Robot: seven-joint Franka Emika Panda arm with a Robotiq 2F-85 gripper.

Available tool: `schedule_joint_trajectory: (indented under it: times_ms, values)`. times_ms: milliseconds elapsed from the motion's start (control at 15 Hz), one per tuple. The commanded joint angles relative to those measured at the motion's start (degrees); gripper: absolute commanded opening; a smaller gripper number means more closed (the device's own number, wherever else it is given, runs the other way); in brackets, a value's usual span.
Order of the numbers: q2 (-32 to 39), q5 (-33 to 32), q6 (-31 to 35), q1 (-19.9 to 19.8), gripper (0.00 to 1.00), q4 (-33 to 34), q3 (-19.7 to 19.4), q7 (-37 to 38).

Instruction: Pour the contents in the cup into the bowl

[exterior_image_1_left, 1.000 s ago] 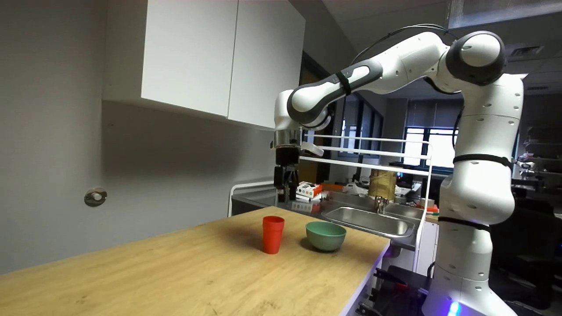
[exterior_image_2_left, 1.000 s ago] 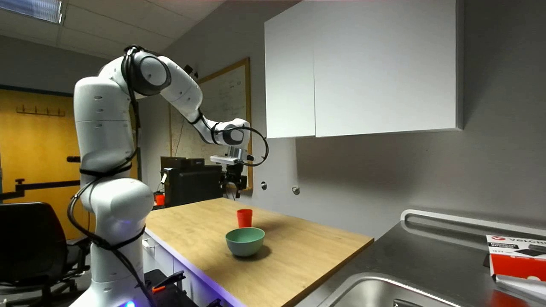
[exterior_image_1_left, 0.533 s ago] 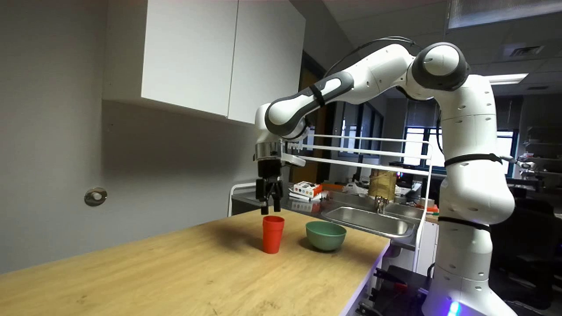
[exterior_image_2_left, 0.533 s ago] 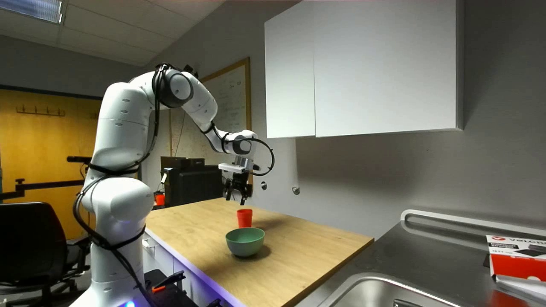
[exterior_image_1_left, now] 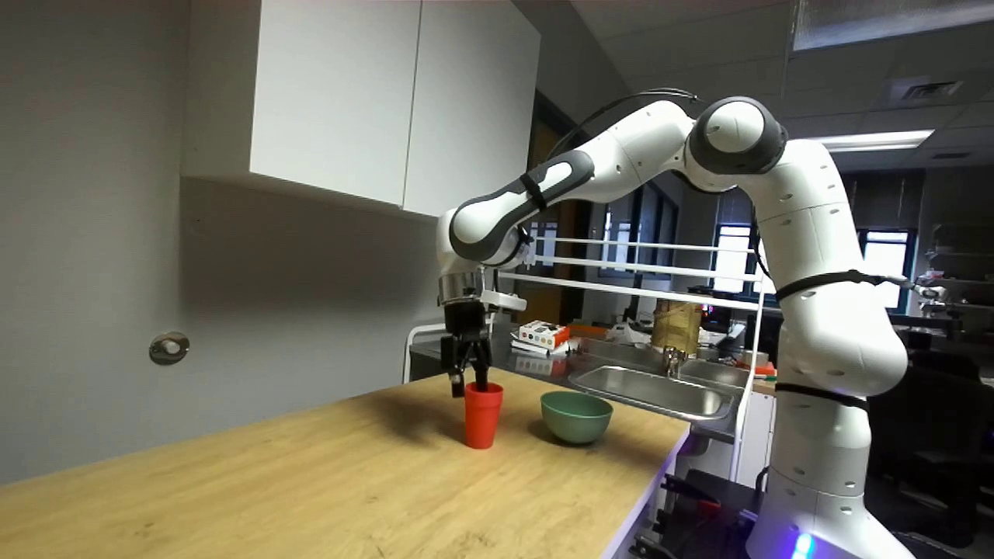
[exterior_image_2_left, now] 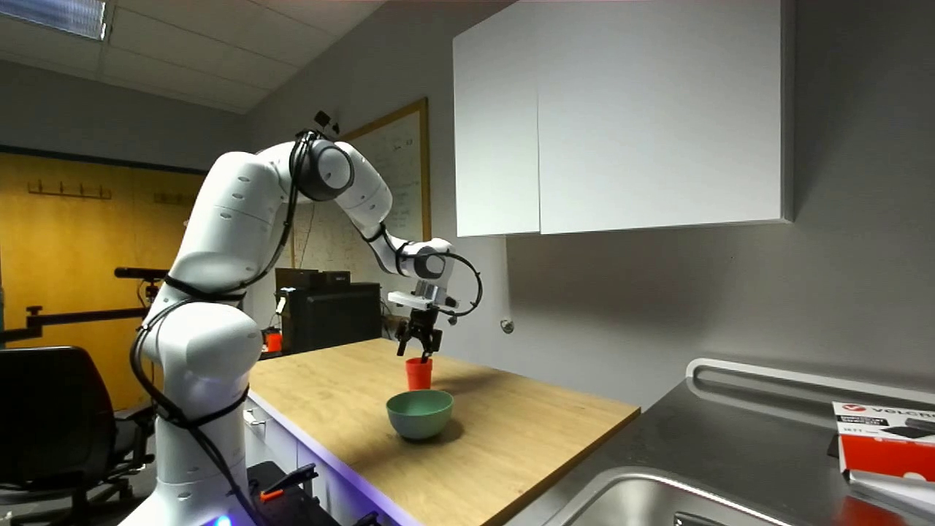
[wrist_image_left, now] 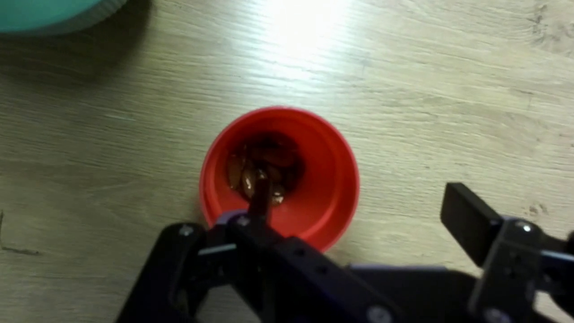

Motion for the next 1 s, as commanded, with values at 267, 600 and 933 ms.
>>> schedule_joint_trajectory:
  times_ms: [267,600,933]
  values:
    - [3.7,0.1,-3.4,-0.6,0.36,4.6,-0.2,-0.6]
    - [3.7,-0.2,-3.7,-1.1,0.04,5.0,-0.5,-1.0]
    - [1.2,0.5,-2.1,-2.7,0.05,4.1,-1.6,-0.9]
